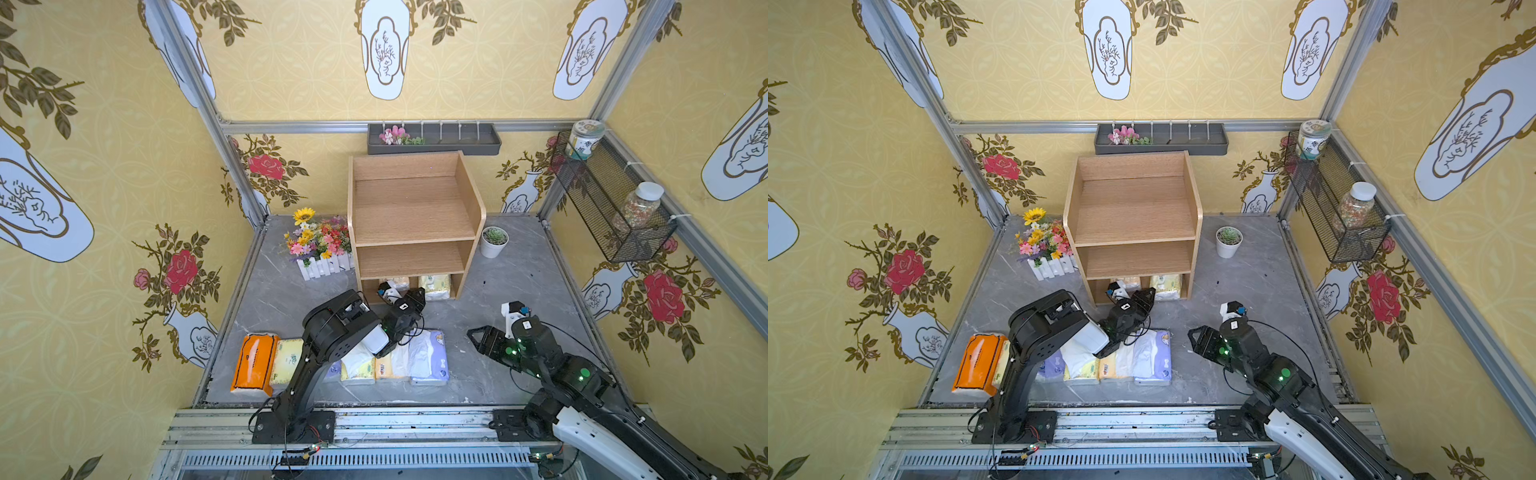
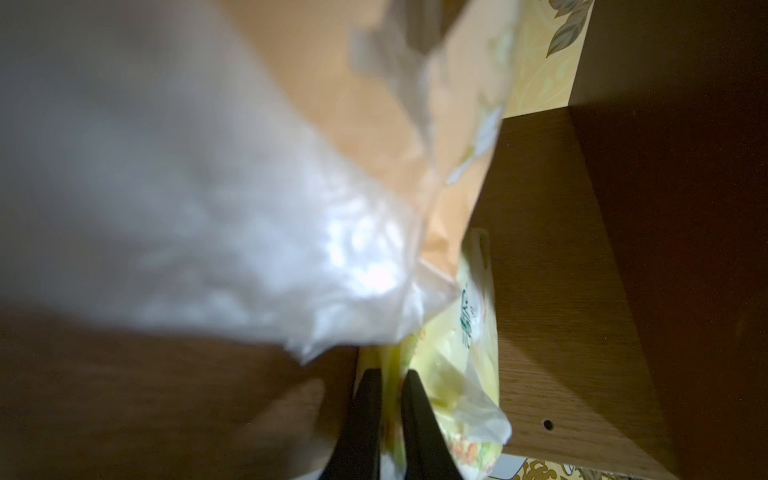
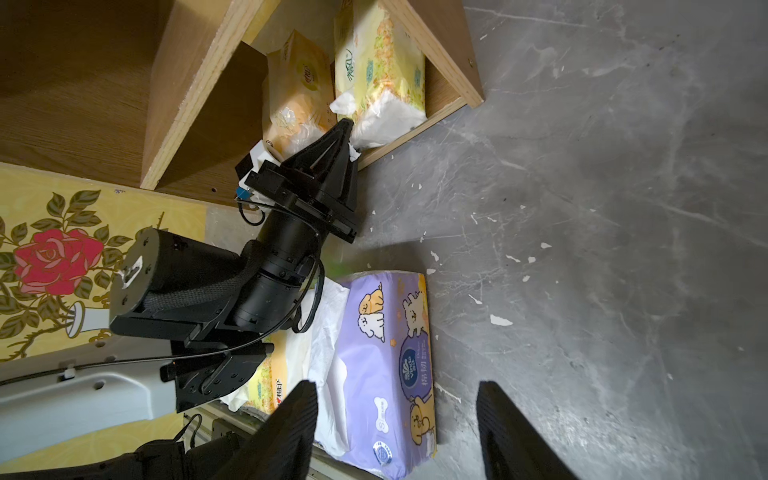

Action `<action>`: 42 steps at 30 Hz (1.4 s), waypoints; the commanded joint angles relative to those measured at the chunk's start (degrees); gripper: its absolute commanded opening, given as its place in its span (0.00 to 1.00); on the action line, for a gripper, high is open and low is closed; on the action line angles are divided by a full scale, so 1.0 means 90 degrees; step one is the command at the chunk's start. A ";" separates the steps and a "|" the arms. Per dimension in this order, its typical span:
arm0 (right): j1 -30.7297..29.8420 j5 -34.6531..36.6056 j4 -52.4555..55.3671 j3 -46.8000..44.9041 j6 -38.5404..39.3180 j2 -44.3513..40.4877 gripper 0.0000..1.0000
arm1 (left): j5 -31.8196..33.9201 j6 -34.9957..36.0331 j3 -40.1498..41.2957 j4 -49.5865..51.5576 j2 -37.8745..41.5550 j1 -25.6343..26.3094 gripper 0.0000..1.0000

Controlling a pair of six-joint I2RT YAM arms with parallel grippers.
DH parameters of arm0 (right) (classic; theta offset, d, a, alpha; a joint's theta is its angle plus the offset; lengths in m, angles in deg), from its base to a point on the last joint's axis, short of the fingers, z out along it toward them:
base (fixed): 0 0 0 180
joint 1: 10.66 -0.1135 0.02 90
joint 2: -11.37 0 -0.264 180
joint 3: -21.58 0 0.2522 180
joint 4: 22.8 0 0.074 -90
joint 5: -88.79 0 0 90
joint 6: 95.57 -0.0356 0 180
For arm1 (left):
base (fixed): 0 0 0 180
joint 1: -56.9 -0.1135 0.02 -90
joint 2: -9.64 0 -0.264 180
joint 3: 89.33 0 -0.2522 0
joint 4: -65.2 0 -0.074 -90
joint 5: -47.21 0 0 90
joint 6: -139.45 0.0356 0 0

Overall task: Remove the tissue boxes from the shelf
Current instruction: Pick up a box of tissues from the shelf.

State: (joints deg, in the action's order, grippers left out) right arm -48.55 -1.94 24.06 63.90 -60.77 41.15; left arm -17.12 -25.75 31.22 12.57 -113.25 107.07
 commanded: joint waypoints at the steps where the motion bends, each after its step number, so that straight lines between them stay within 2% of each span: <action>1: 0.0001 -0.0008 -0.0035 0.0061 0.0089 0.0027 0.65 | -0.0108 -0.0067 0.0126 -0.0260 0.0119 -0.0008 0.06; 7: 0.0011 0.0084 0.0122 0.0224 -0.0003 0.0056 0.68 | -0.0207 -0.0422 0.0397 -0.0434 0.0488 -0.0028 0.02; 11: 0.0029 0.0196 0.0247 0.0303 -0.0101 0.0078 0.70 | -0.0374 -0.1022 0.0611 -0.0568 0.0566 -0.0018 0.01; 17: 0.0060 0.0056 -0.0115 0.0201 -0.0452 0.0280 0.76 | -0.0537 -0.1346 0.0859 -0.0865 0.0707 0.0057 0.00; 23: 0.0141 -0.0241 -0.1638 -0.0384 -0.1030 0.0539 0.80 | -0.0543 -0.1546 0.1177 -0.0865 0.1037 0.0166 0.00; 32: 0.0336 -0.0668 -0.3950 -0.0564 -0.1097 0.2081 0.95 | -0.0505 -0.1541 0.1513 -0.0850 0.1398 0.0207 0.00; 37: 0.0544 -0.0739 -0.5195 -0.0663 -0.1191 0.2725 0.97 | -0.0500 -0.1612 0.1626 -0.0857 0.1426 0.0226 0.00; 42: 0.0844 -0.0928 -0.5817 -0.0672 -0.1378 0.3231 0.97 | -0.0427 -0.1605 0.1740 -0.0861 0.1552 0.0264 0.00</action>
State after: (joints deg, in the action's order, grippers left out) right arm -41.88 -8.83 -20.31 58.02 -71.79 68.87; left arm -21.51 -39.74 46.34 7.04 -99.68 109.22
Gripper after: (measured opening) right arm 0.966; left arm 0.075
